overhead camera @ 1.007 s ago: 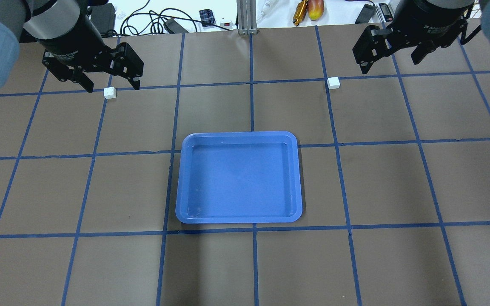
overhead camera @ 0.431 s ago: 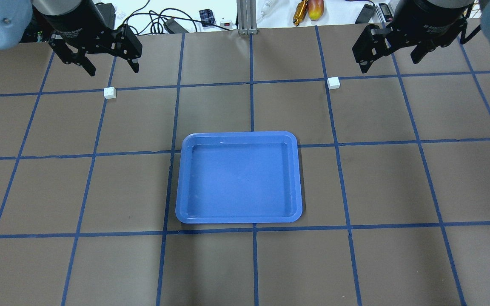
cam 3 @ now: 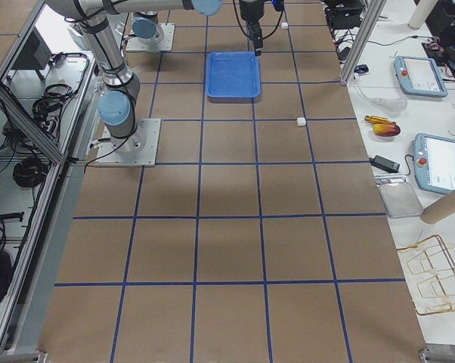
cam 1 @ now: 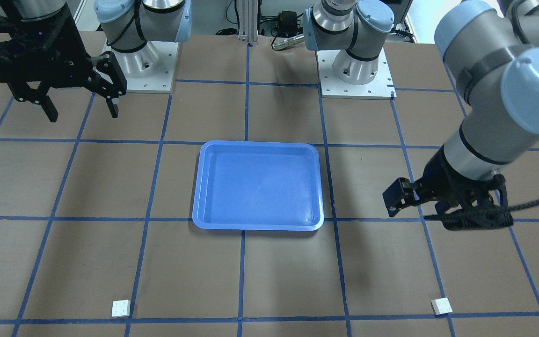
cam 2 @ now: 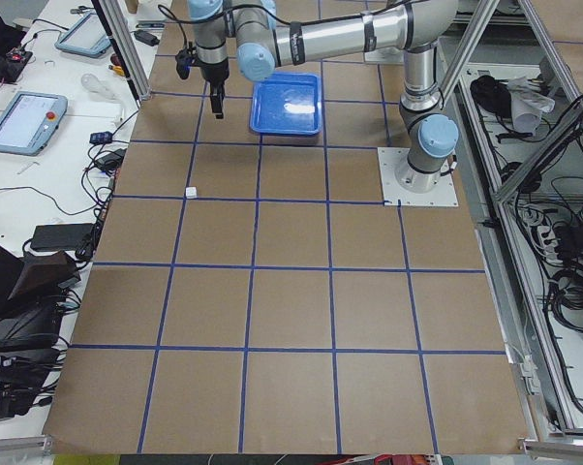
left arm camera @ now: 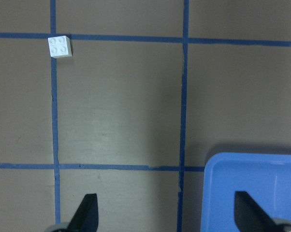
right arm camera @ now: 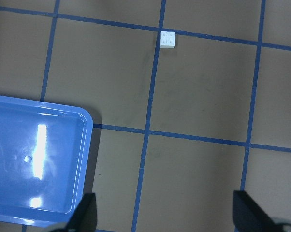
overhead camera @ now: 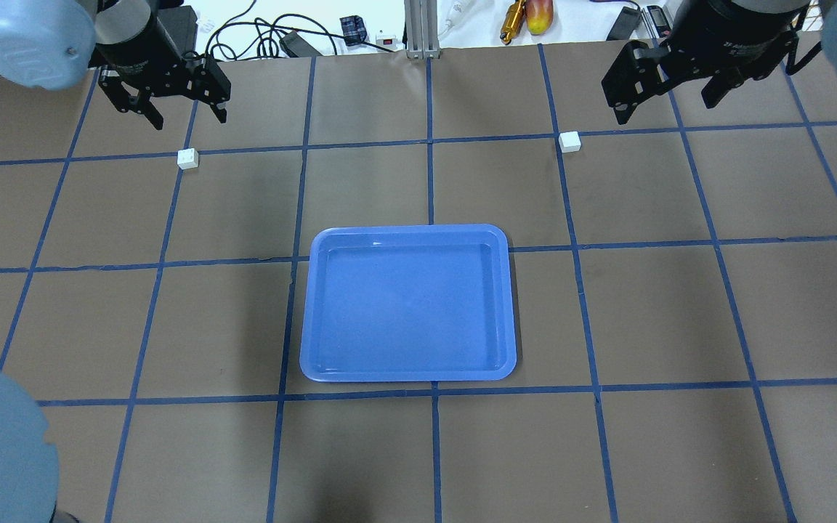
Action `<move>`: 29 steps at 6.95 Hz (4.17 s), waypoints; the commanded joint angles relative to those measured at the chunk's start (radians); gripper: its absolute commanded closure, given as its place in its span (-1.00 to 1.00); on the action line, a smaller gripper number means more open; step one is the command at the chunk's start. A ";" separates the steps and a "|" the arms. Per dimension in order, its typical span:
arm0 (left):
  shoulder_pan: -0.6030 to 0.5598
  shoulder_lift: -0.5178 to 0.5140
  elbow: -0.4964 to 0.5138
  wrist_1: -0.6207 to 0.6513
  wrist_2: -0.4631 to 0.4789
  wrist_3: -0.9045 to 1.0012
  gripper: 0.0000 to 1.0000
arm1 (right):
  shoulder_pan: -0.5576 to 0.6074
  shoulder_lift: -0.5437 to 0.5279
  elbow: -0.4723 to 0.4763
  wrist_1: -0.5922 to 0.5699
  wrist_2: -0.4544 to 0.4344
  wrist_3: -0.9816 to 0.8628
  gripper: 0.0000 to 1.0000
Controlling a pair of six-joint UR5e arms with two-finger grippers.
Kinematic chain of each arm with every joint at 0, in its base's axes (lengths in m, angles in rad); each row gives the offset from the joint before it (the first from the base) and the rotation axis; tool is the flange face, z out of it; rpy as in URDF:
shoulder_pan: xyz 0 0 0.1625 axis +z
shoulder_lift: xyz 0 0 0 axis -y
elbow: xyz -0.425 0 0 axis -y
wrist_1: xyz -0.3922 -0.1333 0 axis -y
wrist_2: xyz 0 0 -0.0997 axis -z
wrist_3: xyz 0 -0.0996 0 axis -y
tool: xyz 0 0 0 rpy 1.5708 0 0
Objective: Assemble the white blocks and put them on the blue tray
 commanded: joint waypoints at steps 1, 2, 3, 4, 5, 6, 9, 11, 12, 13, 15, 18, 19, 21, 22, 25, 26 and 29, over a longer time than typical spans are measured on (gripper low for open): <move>0.085 -0.148 0.008 0.182 0.003 0.081 -1.00 | 0.000 0.000 0.000 0.000 0.000 0.000 -1.00; 0.112 -0.199 0.011 0.222 0.044 0.091 -1.00 | 0.000 0.000 0.000 0.000 0.000 0.000 -1.00; 0.131 -0.233 0.011 0.268 0.076 0.102 -1.00 | 0.000 0.000 0.000 0.000 0.000 0.000 -1.00; 0.131 -0.277 0.020 0.336 0.077 0.099 -1.00 | 0.000 0.000 0.000 0.000 0.000 0.000 -1.00; 0.131 -0.323 0.055 0.345 0.068 0.086 -1.00 | 0.000 0.000 0.001 0.000 -0.001 0.002 -1.00; 0.131 -0.334 0.066 0.343 0.065 0.085 -1.00 | 0.000 0.001 0.001 0.000 -0.003 0.000 -1.00; 0.129 -0.358 0.066 0.345 -0.007 0.066 -1.00 | 0.000 0.001 0.001 0.000 -0.008 0.000 -1.00; 0.129 -0.373 0.074 0.348 -0.009 0.094 -0.90 | 0.000 0.000 0.003 0.000 -0.006 -0.002 -1.00; 0.129 -0.381 0.074 0.371 -0.011 0.108 -0.62 | 0.000 0.001 0.003 0.000 -0.003 0.000 -1.00; 0.129 -0.384 0.075 0.372 -0.009 0.114 -0.47 | 0.000 0.001 0.003 0.000 -0.005 -0.002 -1.00; 0.129 -0.382 0.077 0.369 -0.008 0.120 0.49 | 0.000 0.001 0.001 0.000 -0.005 -0.002 -1.00; 0.126 -0.365 0.077 0.353 -0.001 0.125 0.76 | 0.000 0.001 -0.002 -0.005 0.000 0.017 -1.00; 0.104 -0.326 0.071 0.293 -0.004 0.108 0.77 | -0.006 0.018 0.003 -0.008 -0.012 0.000 -1.00; 0.000 -0.200 0.013 0.213 -0.026 0.055 0.77 | -0.018 0.226 -0.070 -0.043 -0.044 -0.010 -1.00; -0.060 -0.130 -0.047 0.213 -0.032 0.012 0.77 | -0.044 0.333 -0.104 -0.116 -0.038 -0.167 -1.00; -0.162 0.050 -0.268 0.248 -0.138 -0.133 0.79 | -0.124 0.527 -0.124 -0.328 0.104 -0.672 -0.97; -0.223 0.054 -0.290 0.298 -0.117 -0.233 0.82 | -0.138 0.558 -0.135 -0.334 0.136 -0.898 -0.95; -0.404 0.047 -0.313 0.300 -0.021 -0.429 0.88 | -0.153 0.591 -0.166 -0.327 0.178 -1.277 -0.80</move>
